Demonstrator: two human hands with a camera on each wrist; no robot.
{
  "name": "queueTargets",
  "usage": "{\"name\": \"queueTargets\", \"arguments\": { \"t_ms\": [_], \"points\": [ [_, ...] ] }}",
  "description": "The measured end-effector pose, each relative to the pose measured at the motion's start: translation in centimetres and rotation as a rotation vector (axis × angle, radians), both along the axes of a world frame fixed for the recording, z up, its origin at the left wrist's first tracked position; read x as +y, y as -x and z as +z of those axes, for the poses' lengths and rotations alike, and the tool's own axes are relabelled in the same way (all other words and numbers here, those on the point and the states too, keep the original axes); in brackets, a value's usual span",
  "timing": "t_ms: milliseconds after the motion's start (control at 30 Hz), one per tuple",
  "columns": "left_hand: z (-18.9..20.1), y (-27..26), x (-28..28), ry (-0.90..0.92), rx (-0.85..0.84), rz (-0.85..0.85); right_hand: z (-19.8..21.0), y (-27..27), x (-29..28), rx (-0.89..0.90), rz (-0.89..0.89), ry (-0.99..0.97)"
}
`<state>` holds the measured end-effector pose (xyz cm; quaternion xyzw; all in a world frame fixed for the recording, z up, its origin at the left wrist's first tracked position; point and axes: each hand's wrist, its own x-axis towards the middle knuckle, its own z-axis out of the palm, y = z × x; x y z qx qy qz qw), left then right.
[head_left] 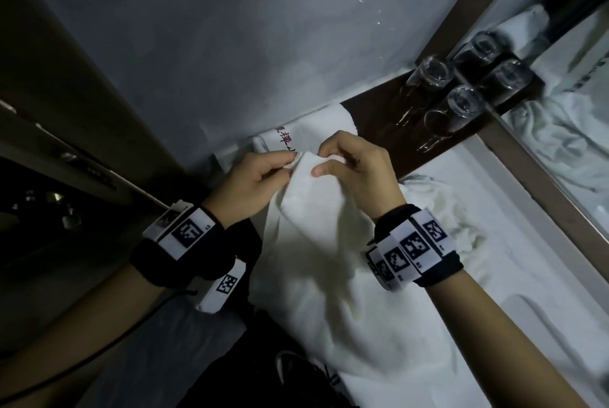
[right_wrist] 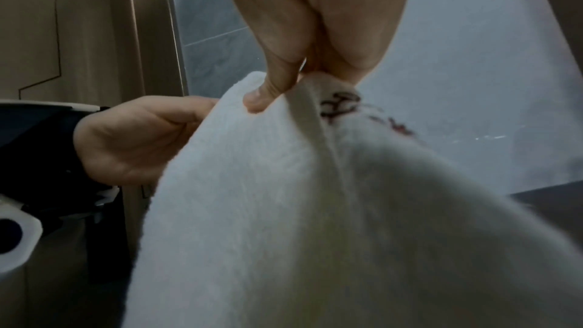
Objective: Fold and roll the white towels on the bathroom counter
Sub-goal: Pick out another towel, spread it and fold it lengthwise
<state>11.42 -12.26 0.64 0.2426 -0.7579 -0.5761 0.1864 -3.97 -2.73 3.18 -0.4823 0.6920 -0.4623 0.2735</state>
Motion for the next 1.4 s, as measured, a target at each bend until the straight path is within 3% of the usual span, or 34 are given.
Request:
{"name": "queueTargets", "arguments": {
  "t_ms": [133, 233, 333, 400, 533, 700, 833, 900, 1000, 1100, 1267, 1333, 1400],
  "points": [
    [0.6, 0.1, 0.1, -0.138, 0.033, 0.061, -0.1, -0.1, -0.5, 0.000, -0.079, -0.057],
    [0.6, 0.4, 1.1, -0.159, 0.041, -0.024, -0.5, -0.4, -0.2, -0.022, -0.126, -0.032],
    [0.7, 0.6, 1.0, -0.081, 0.063, 0.010, -0.9, 0.1, 0.6, -0.104, -0.011, -0.071],
    [0.9, 0.5, 0.7, -0.051, 0.087, 0.014, -1.2, 1.0, 1.5, -0.121, 0.124, -0.258],
    [1.4, 0.3, -0.1, 0.068, 0.094, 0.044, -2.1, 3.6, 3.7, 0.132, 0.230, -0.690],
    [0.9, 0.3, -1.1, 0.066, 0.115, 0.205, -2.6, 6.9, 6.3, 0.520, 0.131, -0.924],
    [-0.2, 0.4, -2.0, 0.107, 0.058, 0.340, -2.9, 8.9, 8.2, 0.823, -0.039, -0.916],
    [-0.8, 0.5, -2.7, 0.143, 0.041, 0.374, -2.9, 10.0, 9.4, 0.865, -0.139, -0.871],
    [-1.6, 0.8, -3.1, 0.158, -0.011, 0.417, -3.4, 11.5, 11.5, 0.870, -0.113, -0.814],
    [-2.2, 1.8, -3.2, 0.303, -0.106, 0.458, -3.8, 12.4, 12.7, 0.775, -0.156, -0.700],
    [-3.4, 2.9, -3.5, 0.435, -0.410, 0.543, -4.1, 13.2, 13.5, 0.683, -0.495, -0.350],
    [-3.5, 3.3, -3.6, 0.470, -0.512, 0.545, -4.4, 13.6, 13.8, 0.605, -0.525, -0.297],
    [-3.4, 3.9, -3.2, 0.591, -0.579, 0.503, -5.3, 13.6, 13.9, 0.459, -0.478, -0.382]
  ]
}}
